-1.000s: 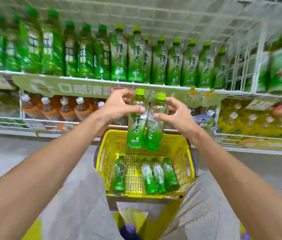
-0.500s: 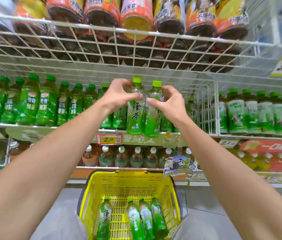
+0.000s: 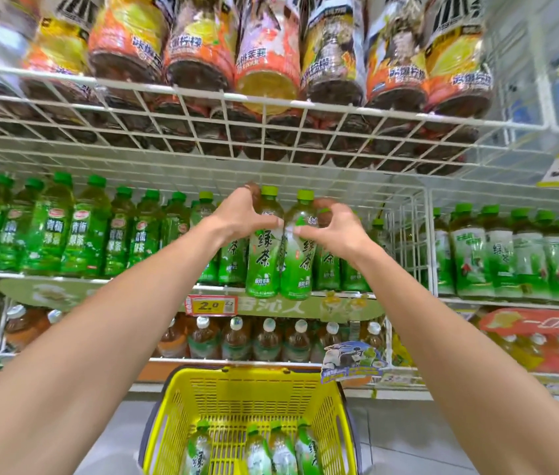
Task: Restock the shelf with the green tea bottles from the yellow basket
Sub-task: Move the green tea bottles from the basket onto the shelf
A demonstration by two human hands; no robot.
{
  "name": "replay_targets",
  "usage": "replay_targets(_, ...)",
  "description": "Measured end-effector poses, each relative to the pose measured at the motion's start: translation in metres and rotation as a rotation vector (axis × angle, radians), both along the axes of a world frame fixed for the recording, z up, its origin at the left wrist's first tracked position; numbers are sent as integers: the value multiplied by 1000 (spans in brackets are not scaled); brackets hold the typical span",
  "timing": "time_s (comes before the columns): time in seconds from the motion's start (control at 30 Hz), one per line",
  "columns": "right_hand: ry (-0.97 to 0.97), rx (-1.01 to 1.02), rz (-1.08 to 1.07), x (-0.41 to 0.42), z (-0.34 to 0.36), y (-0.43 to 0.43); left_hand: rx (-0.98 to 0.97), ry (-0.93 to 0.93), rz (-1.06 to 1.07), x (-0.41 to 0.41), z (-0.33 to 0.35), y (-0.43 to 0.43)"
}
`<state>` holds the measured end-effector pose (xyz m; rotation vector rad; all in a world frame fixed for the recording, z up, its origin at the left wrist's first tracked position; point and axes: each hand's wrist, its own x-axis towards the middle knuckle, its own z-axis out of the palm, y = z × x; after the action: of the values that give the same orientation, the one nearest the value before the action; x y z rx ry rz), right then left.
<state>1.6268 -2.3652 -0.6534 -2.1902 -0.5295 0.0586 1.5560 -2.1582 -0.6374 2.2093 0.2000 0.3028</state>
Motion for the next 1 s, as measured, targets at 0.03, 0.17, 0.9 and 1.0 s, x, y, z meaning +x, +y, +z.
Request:
replay_targets(0.03, -9, 14, -14, 2, -1, 3, -16, -20, -9, 2, -1, 1)
replay_targets(0.17, -20, 76, -92, 10, -5, 17, -82, -135, -57, 13, -8, 6)
replay_targets(0.9, -69, -213, 65, 95, -44, 45, 418, 229, -88, 110, -31, 37)
replay_targets(1.0, -29, -257, 75, 102, -41, 50, 483, 303, -103, 119, -25, 41)
